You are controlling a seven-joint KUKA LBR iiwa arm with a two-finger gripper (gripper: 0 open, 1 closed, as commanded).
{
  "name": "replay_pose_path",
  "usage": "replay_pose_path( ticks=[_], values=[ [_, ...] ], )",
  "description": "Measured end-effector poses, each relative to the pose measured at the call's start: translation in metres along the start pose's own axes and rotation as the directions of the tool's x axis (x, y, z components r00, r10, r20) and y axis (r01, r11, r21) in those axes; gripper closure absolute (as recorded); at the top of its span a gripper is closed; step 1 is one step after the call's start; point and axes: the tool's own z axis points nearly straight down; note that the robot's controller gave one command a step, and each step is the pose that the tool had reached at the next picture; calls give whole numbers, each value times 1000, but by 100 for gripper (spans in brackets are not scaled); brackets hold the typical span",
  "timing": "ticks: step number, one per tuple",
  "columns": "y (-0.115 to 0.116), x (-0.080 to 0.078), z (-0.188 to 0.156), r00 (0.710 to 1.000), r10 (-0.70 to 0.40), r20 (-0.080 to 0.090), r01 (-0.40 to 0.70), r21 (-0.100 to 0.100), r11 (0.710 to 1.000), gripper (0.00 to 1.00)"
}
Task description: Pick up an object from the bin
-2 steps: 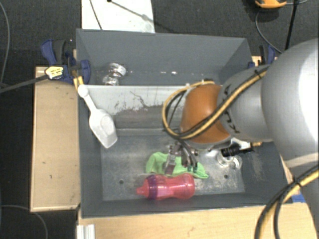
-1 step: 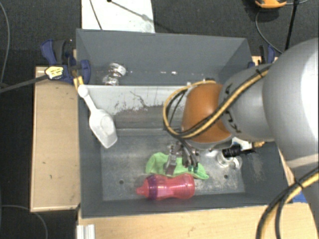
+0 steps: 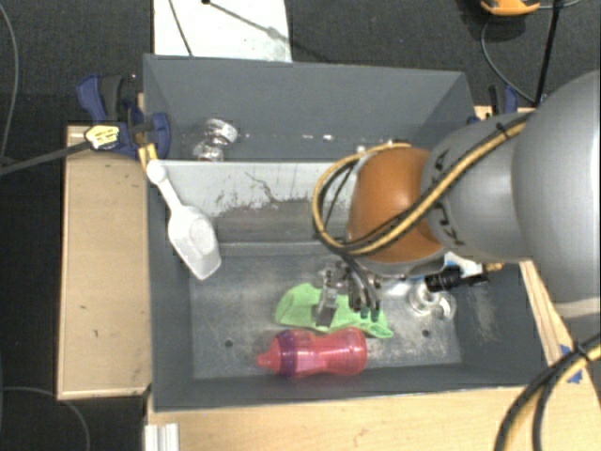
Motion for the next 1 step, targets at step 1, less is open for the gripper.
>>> replay_pose_path(
  ticks=[1],
  values=[
    [1,-2,-22,1000,-10,10,10,-3,1000,100]
  ],
)
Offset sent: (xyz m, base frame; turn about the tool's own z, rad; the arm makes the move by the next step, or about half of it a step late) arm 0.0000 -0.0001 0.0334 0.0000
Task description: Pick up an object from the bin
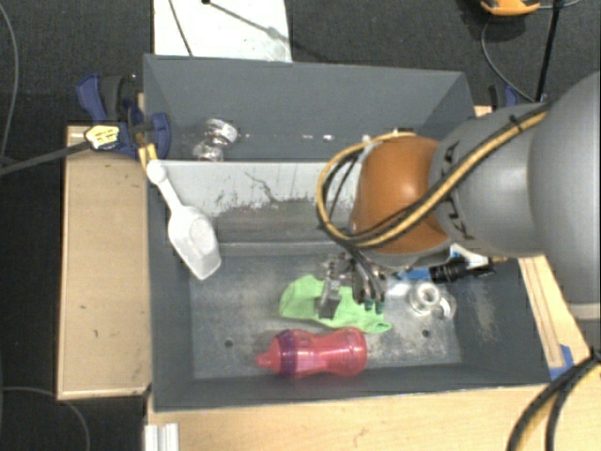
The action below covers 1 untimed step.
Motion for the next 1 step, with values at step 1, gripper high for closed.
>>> replay_pose_path(
  ticks=[1],
  values=[
    [0,-1,-9,1000,9,5,-9,-2,1000,100]
  ],
)
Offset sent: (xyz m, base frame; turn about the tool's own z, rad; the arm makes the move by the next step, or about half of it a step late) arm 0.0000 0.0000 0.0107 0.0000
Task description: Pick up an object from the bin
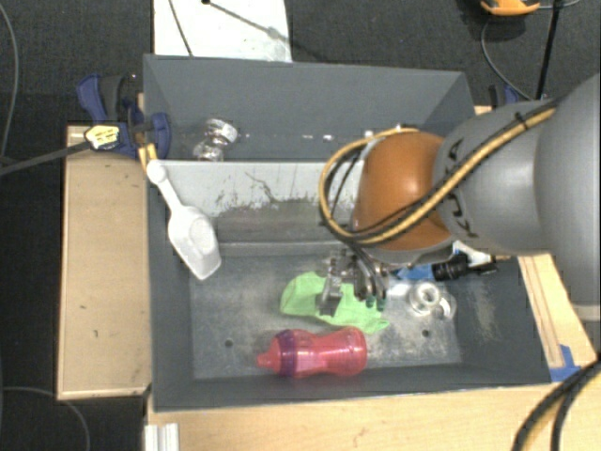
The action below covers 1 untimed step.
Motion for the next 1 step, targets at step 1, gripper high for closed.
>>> replay_pose_path(
  ticks=[1],
  values=[
    [0,0,-3,1000,0,-1,0,0,1000,100]
  ],
)
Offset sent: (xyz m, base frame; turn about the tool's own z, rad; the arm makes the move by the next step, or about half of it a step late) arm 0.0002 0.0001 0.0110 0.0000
